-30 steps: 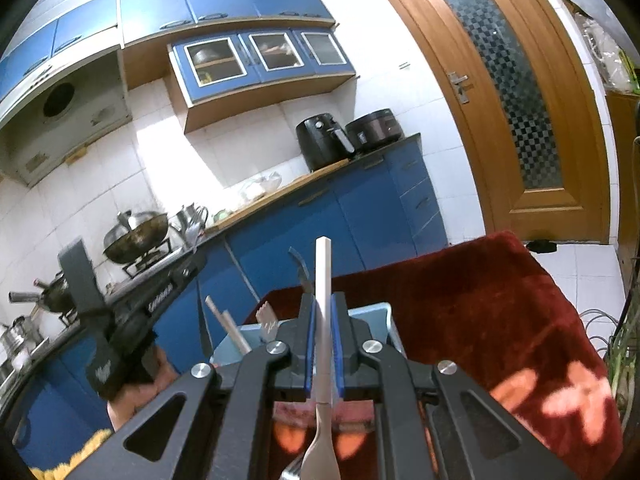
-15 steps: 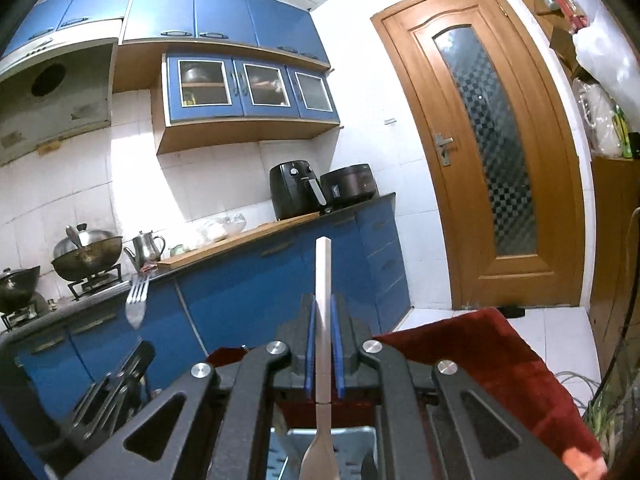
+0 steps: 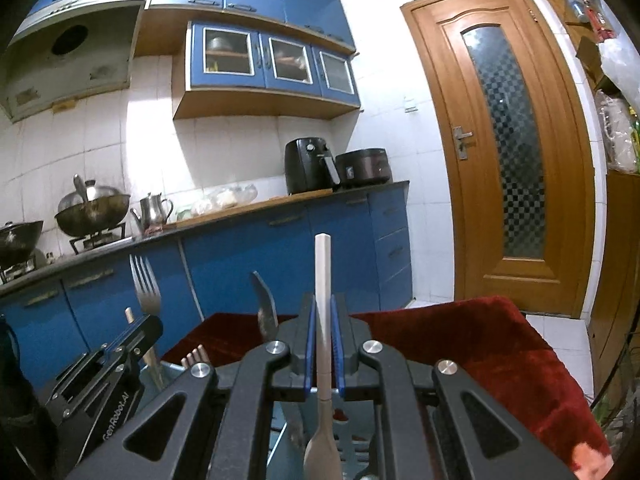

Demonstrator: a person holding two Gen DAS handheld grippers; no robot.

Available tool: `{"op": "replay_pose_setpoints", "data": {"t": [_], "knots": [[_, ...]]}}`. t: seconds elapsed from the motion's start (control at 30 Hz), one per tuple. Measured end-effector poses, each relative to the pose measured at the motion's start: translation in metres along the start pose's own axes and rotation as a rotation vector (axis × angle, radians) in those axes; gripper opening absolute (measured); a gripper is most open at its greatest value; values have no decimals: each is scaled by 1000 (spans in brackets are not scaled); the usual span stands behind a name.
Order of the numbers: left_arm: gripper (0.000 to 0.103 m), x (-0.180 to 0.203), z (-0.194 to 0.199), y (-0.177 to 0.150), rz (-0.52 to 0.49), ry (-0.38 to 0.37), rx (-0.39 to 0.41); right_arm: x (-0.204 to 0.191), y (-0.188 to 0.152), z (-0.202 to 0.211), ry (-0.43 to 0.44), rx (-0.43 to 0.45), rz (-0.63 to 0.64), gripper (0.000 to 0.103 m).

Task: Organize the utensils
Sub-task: 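Lower the fork and spoon into the blue box and open both tools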

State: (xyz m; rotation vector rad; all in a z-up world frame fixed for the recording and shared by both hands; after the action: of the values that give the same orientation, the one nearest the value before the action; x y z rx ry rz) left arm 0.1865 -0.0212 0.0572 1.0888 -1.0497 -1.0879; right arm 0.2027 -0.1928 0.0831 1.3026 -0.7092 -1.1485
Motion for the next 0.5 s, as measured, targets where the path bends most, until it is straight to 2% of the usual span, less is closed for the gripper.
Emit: {"op": "replay_pose_setpoints", "data": {"t": [0.2, 0.23, 0.3, 0.33, 0.5], "knots": [[4, -6, 6, -3, 8, -25, -46, 2, 0, 12, 31, -24, -27, 11], [4, -6, 8, -2, 4, -34, -49, 2, 1, 15, 34, -23, -29, 12], [6, -4, 12, -1, -9, -49, -55, 3, 1, 20, 33, -15, -36, 24], [8, -4, 15, -1, -15, -55, -56, 3, 2, 23, 37, -11, -43, 26], [10, -8, 25, 3, -9, -89, -88, 4, 8, 35, 39, -7, -72, 27]]}}
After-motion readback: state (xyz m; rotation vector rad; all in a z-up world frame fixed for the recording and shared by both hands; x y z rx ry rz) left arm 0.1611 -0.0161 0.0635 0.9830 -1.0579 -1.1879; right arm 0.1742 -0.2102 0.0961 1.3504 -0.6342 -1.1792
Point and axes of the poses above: each gripper's, at about its wrist camera, not at the fingertips, and z roughly against the way its jaws point, x to its right, y to its top, the point moved 1 cm from there along -z, roughly the way its jaws point, and after that the axes turned 7 degrees about y, right-handed, at the moved point
